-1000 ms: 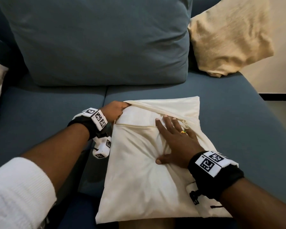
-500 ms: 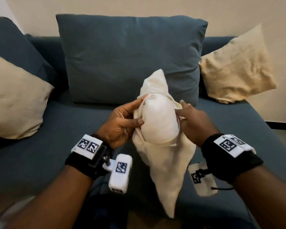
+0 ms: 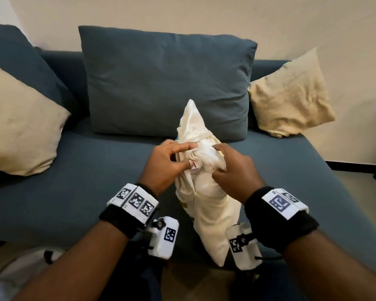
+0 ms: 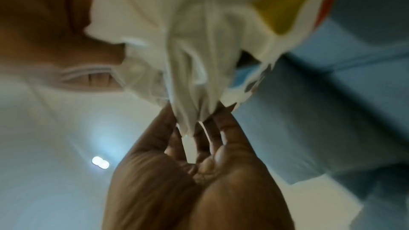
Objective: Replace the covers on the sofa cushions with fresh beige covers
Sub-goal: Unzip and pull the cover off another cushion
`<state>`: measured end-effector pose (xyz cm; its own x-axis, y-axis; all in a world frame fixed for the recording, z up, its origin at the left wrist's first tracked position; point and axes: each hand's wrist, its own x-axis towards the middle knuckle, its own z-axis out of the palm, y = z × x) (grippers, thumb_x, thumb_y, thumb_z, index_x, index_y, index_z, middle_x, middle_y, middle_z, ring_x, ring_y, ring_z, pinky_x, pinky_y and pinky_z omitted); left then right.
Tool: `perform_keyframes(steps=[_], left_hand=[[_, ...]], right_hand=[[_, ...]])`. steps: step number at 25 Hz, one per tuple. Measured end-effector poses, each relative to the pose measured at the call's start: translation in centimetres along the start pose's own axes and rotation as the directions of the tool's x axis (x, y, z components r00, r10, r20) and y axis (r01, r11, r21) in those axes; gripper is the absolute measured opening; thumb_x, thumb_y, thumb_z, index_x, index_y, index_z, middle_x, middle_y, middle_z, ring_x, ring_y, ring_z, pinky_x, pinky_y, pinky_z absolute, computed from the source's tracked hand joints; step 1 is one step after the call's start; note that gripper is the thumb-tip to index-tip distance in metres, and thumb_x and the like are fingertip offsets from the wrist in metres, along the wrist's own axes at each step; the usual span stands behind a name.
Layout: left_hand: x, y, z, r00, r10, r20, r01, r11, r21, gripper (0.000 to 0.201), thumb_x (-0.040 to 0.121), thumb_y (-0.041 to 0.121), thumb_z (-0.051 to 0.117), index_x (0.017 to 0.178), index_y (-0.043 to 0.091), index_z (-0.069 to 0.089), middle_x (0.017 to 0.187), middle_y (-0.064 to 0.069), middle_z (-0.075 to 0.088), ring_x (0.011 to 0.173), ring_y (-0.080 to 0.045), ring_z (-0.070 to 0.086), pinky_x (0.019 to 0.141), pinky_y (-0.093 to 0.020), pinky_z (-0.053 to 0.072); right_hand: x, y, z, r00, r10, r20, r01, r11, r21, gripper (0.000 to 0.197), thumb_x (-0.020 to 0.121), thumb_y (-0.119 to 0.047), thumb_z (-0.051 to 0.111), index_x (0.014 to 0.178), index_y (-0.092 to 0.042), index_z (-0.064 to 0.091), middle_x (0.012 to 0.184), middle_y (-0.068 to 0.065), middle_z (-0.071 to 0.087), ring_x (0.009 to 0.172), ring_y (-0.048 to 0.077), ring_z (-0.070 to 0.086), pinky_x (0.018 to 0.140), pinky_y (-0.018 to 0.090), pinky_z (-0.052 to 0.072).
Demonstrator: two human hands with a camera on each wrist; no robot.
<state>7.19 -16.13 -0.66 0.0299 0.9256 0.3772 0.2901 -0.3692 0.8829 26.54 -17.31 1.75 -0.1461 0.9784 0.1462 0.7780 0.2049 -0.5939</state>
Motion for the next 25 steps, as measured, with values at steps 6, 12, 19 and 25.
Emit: perform_keyframes(steps=[6,12,19,25], left_hand=[[-0.1,2.8,1.6,0.92,0.227,0.319,-0.39,0.455,0.801,0.052,0.083,0.03,0.048,0.134,0.042,0.045,0.157,0.008,0.023,0.118,-0.024,0.047,0.069,-0.041,0.056],[4.0,0.3,-0.6,0.943,-0.326,0.067,0.067,0.381,0.922,0.048,0.083,0.029,0.052,0.131,0.028,0.046,0.14,-0.003,0.046,0.119,-0.036,0.051,0.086,-0.049,0.052],[1.0,1.4,5.9,0.958,-0.245,0.148,0.046,0.642,0.766,0.046,0.089,0.058,0.037,0.11,0.022,0.055,0.109,-0.001,0.06,0.093,-0.025,0.06,0.081,-0.04,0.051],[-0.3,4.1,9.6,0.987,-0.097,0.126,-0.061,0.5,0.864,0.045,0.092,0.054,0.043,0.114,0.018,0.059,0.124,-0.007,0.054,0.099,-0.026,0.061,0.084,-0.042,0.048]], right_hand=[[-1.5,-0.2,0.2,1.0,-0.017,0.002,0.017,0.999,-0.042,0.065,0.084,-0.001,0.048,0.142,-0.032,0.047,0.119,0.007,0.065,0.112,0.03,0.059,0.085,0.033,0.046],[-4.3,3.1,-2.4,0.993,-0.093,-0.067,0.095,0.995,0.031,0.068,0.064,-0.004,0.041,0.117,-0.033,0.072,0.107,-0.002,0.071,0.105,0.023,0.062,0.087,0.032,0.048],[-5.4,4.7,-6.2,0.949,0.16,-0.27,-0.233,0.936,-0.265,0.051,0.073,-0.01,0.047,0.119,-0.03,0.056,0.128,0.002,0.052,0.115,0.033,0.054,0.1,0.051,0.038],[-3.3,1.4,-2.8,0.974,0.121,-0.193,-0.192,0.892,-0.408,0.068,0.088,-0.038,0.053,0.15,-0.026,0.027,0.159,0.004,0.027,0.142,0.029,0.036,0.118,0.062,0.006]])
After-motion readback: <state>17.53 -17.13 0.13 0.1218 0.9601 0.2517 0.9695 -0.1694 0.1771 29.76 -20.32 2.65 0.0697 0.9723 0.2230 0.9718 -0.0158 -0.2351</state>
